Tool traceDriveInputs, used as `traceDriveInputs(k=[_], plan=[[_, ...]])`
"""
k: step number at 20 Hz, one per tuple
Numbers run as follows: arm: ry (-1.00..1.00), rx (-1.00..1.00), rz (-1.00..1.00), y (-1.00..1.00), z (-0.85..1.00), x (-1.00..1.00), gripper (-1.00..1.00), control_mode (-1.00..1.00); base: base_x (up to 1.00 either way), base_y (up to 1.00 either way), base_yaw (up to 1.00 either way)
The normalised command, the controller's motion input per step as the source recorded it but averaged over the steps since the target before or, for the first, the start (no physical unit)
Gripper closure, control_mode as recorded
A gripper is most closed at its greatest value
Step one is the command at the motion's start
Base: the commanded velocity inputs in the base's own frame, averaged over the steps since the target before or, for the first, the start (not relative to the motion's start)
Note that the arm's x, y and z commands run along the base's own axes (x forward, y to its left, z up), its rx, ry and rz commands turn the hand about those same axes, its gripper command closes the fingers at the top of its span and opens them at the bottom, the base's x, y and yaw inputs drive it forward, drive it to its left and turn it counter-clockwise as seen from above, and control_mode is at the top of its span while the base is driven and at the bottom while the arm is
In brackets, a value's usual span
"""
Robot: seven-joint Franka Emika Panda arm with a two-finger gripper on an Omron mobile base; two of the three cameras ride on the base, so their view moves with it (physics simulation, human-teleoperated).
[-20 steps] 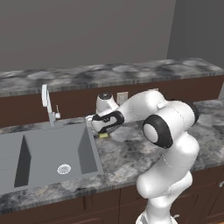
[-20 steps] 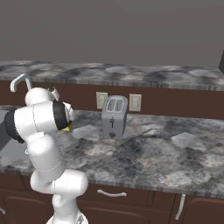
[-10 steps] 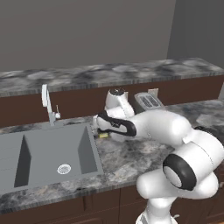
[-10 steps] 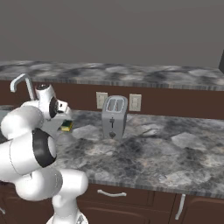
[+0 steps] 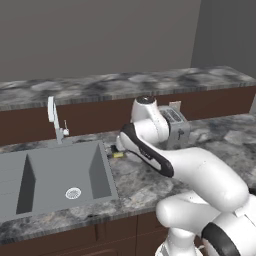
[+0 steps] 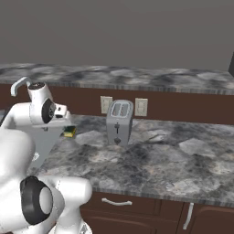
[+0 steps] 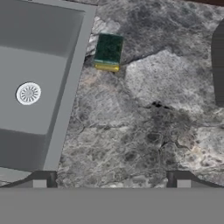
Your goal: Locate and retrieve the dish brush and sponge from the cabinet. Place them next to the sink.
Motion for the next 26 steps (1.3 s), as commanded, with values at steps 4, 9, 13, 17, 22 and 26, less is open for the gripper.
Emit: traceDriveInputs(k=[4,9,13,17,22,26], plan=[[0.02,-0.05,-0.04,-0.41,0.06,-0.81,-1.00,-1.00,0.00,0.00,0.00],[-0.10,-0.02,-0.11,-0.51,0.01,-0.67,-1.00,-1.00,0.00,0.00,0.00],[-0.21,0.00,-0.07,-0.32,0.11,-0.71,-1.00,-1.00,0.00,0.00,0.00],[-0.25,0.00,-0.02,-0.25,0.17,-0.76,-1.00,-1.00,0.00,0.00,0.00],[-0.05,0.13,-0.03,-0.48,0.00,-0.31,-1.00,-1.00,0.00,0.00,0.00],[0.00,0.05,0.01,-0.21,0.00,-0.02,-1.00,-1.00,0.00,0.00,0.00]])
